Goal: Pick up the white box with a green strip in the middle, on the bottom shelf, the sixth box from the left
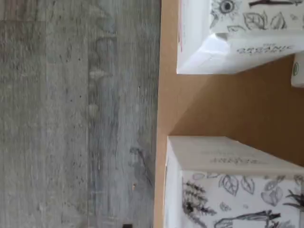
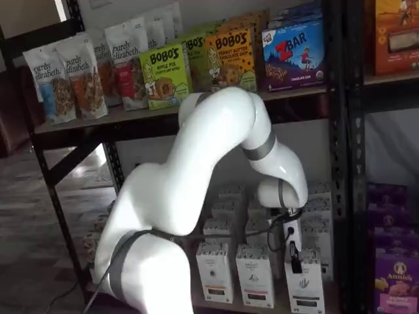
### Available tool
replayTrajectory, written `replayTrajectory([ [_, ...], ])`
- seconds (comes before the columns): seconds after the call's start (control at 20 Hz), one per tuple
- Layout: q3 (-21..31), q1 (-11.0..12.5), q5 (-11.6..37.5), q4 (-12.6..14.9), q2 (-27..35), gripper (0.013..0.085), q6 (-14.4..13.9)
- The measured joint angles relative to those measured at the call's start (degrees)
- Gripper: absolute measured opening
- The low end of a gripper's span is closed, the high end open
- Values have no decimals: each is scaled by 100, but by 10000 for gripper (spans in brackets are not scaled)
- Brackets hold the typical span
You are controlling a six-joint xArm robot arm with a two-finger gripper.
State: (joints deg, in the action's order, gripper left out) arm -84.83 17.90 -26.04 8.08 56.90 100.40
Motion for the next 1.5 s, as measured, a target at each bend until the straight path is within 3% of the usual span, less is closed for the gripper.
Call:
replayTrajectory([
  [0.7, -299, -32, 276, 661, 408, 850, -630],
  [0.8, -311, -36, 295, 652, 429, 770, -627],
  [0.85, -312, -37, 304, 613, 433, 770, -593],
  [1.05, -323, -32, 314, 573, 441, 650, -551],
  [1.35, -291, -16, 311, 684, 419, 650, -637],
  [1.5, -273, -11, 276, 606, 390, 570, -561],
])
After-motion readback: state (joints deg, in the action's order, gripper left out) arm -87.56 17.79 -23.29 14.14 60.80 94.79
